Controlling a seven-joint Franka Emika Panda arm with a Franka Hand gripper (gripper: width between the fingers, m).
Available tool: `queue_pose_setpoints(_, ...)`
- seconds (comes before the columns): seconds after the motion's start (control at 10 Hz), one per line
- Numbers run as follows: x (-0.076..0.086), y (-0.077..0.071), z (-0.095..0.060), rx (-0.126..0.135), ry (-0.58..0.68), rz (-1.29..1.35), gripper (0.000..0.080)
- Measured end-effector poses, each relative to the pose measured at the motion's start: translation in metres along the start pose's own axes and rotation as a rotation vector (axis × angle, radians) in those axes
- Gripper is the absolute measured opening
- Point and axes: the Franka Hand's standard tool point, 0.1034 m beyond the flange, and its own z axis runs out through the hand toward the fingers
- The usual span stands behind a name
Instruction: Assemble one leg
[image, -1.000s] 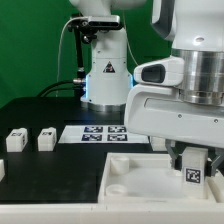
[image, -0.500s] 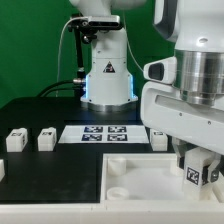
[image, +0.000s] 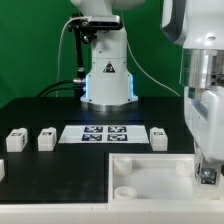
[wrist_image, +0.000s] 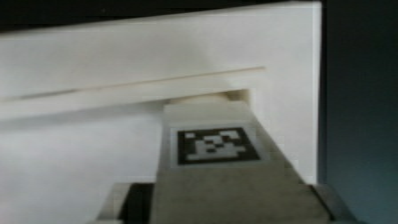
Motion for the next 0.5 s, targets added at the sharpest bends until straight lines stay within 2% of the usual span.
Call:
queue_pose_setpoints(0.4, -0.0016, 0.0023, 0.0008, -0.006, -0.021, 0.056, 0.0295)
queue_pose_setpoints(0.5, -0.0017, 0.0024, 0.0009, -0.006, -0.022, 0.041, 0.0468)
